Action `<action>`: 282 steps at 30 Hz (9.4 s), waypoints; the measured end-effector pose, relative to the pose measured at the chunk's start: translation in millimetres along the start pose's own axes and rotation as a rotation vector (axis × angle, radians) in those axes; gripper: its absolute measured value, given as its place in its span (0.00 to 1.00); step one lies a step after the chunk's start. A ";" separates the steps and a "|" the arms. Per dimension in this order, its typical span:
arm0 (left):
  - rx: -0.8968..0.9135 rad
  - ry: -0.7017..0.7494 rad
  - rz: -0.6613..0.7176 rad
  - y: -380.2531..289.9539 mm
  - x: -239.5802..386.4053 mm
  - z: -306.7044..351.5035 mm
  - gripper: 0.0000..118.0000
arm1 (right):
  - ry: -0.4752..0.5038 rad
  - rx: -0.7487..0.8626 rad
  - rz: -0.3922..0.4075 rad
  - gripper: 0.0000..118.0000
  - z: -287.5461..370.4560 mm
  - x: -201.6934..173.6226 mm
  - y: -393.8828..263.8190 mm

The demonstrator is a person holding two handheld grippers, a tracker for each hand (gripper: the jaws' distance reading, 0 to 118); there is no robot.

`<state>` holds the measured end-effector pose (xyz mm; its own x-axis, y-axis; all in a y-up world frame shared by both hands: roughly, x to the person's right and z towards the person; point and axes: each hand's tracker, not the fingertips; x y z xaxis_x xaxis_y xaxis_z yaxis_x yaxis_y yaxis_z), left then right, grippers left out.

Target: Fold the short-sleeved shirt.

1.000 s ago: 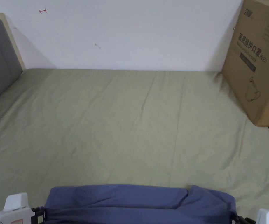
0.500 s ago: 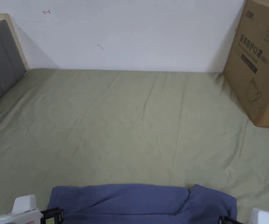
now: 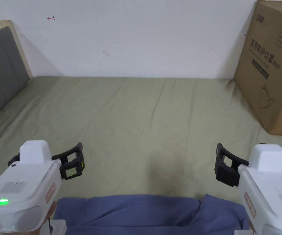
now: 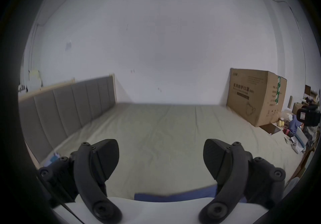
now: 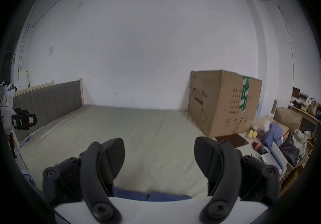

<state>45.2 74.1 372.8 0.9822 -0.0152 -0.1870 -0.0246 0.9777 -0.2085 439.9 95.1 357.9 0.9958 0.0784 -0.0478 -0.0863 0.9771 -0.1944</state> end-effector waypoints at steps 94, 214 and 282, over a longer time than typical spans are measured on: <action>-1.018 -0.402 0.174 -105.0 50.7 -124.2 0.03 | 0.015 -0.036 -0.054 0.00 -4.7 33.6 -24.7; -0.786 -0.391 0.111 -31.0 8.0 -47.8 0.06 | 0.051 -0.040 -0.052 0.00 -0.3 36.0 -18.0; -0.610 -0.510 -0.206 -212.7 208.5 -45.5 0.00 | -0.053 -0.104 -0.058 0.00 11.1 82.7 -33.1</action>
<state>246.8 -146.7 334.4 0.9385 0.0588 0.3403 0.2126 0.6780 -0.7037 525.4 71.4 371.3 0.9992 0.0358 0.0173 -0.0290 0.9547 -0.2962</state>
